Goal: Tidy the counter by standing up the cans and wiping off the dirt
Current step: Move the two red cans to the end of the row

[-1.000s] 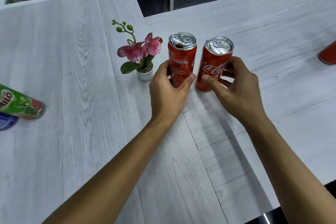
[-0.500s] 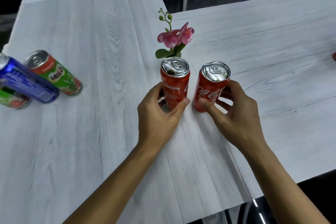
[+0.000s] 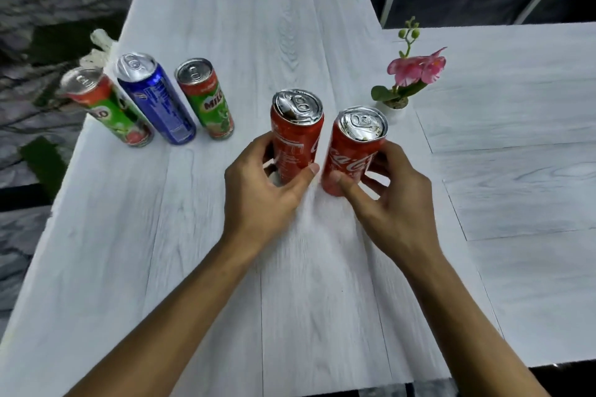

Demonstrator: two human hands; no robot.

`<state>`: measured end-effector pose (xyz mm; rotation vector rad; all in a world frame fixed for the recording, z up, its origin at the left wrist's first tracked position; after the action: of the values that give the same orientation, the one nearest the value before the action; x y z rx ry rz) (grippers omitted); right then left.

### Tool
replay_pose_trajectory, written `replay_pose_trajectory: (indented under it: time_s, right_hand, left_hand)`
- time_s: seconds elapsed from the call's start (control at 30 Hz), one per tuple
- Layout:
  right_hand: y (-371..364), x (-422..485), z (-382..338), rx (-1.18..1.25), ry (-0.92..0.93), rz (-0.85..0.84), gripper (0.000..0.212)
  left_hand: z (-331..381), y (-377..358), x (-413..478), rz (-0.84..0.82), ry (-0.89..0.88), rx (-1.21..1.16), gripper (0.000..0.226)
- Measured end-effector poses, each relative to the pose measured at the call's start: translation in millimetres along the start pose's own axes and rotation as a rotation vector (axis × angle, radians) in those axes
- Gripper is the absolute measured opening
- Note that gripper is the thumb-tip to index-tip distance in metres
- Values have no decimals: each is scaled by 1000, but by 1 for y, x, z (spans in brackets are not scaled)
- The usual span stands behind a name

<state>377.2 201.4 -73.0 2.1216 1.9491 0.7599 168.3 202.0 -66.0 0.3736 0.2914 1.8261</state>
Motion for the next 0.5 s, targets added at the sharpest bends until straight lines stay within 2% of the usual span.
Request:
replay_pose_trajectory:
  time_s: [0.2,0.5]
  right_hand:
    - [-32,33,-27,15,53,30,65]
    - [-58,83,-37,-25,56,92,60]
  left_hand:
    - [-3,29,38,92,18,38,57]
    - [-4,24,78,164,56,51,52]
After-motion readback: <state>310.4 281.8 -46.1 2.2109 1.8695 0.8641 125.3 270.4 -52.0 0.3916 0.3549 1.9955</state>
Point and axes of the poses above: each hand's wrist, its own x-axis towards the middle knuckle, its own y-axis out of the back of the hand, z = x × y, the point moved 8 cm from there along x, towards the middle knuckle, and after that the axes turned 6 degrees about y, right-handed, at the moved point
